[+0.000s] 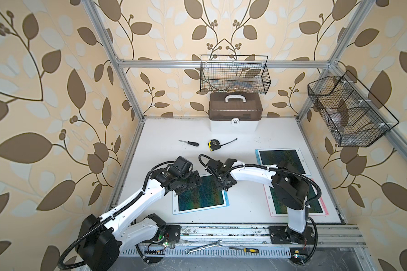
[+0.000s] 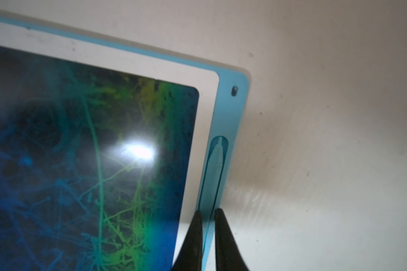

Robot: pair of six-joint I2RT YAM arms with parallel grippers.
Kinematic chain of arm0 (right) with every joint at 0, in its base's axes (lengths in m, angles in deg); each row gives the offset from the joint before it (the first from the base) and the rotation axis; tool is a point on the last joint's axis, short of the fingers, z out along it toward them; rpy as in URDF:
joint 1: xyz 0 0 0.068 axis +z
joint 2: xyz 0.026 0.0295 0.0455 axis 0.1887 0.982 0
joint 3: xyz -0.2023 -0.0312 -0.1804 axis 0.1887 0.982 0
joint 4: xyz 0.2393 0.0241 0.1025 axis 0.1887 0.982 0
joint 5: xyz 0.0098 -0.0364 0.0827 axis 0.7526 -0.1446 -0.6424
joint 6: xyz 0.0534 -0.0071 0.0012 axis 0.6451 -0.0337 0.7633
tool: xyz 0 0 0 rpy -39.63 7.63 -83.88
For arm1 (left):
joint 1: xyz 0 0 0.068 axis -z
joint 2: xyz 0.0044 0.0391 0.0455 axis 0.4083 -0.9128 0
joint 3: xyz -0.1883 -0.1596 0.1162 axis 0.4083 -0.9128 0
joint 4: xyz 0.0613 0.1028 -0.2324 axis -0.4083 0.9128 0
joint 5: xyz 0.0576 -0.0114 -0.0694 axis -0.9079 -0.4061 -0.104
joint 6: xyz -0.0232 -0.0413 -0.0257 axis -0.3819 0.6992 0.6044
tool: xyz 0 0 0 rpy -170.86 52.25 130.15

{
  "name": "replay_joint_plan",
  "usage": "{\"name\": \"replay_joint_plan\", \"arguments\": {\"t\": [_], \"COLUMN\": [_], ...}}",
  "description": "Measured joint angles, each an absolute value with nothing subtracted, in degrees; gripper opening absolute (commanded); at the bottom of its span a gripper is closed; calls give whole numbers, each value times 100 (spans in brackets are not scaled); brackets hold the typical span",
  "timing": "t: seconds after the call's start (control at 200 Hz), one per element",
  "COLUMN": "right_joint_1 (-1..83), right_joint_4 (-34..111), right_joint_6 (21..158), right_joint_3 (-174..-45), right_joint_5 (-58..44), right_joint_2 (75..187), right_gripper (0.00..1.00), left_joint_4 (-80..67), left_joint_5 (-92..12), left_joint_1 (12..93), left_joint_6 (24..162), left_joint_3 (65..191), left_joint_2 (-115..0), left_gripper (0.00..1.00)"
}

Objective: Place the stylus back onto the writing tablet
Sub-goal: Place the stylus on the writing tablet.

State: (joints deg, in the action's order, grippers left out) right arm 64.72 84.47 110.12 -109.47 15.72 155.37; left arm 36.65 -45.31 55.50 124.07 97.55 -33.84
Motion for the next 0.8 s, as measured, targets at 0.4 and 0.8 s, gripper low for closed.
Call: {"name": "replay_joint_plan", "arguments": {"t": [0.4,0.8], "right_joint_1": [6221,6144], "right_joint_4": [8121,7900], "right_joint_6": [11320,11234], "right_joint_3": [-10755,-10755], "right_joint_5": [1386,1323], "right_joint_2": [14855,14558], "right_gripper": [22,41], "left_joint_4": [3888,3916], "left_joint_5": [-4531,-4562], "left_joint_1": [5547,5512], "left_joint_6": [12372,12365], "left_joint_3": [9755,9755], "left_joint_2": [-3356,-3526], "left_gripper": [91,91]}}
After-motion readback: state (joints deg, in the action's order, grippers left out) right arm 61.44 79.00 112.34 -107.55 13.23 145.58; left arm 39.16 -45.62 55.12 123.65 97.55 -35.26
